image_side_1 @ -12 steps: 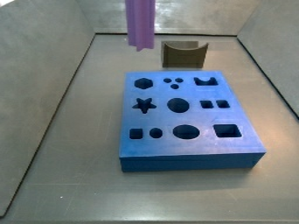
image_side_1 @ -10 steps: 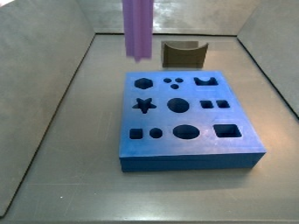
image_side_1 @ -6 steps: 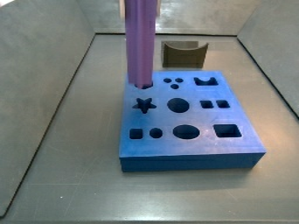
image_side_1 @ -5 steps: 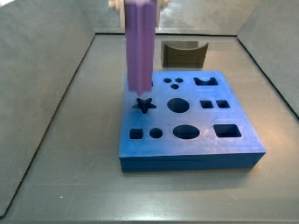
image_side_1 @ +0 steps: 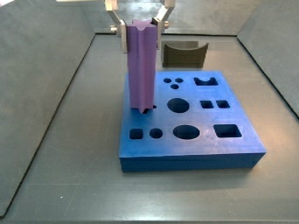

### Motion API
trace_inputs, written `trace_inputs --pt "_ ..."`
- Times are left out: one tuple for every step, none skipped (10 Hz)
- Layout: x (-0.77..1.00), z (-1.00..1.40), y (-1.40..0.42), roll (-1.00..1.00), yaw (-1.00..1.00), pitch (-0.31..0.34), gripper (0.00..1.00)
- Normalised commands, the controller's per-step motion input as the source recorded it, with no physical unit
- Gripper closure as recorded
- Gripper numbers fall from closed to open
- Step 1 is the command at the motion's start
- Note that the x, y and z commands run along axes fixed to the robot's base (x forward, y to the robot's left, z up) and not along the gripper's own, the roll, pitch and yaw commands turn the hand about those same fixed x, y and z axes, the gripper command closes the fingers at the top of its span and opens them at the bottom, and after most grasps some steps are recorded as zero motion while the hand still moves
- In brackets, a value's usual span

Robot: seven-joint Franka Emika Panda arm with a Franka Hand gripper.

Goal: Insert the star object.

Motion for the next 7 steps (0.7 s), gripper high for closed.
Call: trace_inputs --pt "0.20 -0.39 0.00 0.19 0.23 0.000 1.00" --pt "0.17 -0.46 0.00 0.22 0.28 0.000 1.00" --pt "0.17 -0.56 0.00 0.21 0.28 0.000 1.00" --pt "0.12 -0.67 0.00 0.20 0.28 -0.039 1.00" --pt "0.00 -0.79 -0.05 0.18 0.19 -0.089 1.00" --pt "-0.05 -0.88 -0.08 0.17 0.06 -0.126 1.00" --pt "-0.22 -0.92 -0.03 0.16 0.00 -0.129 1.00"
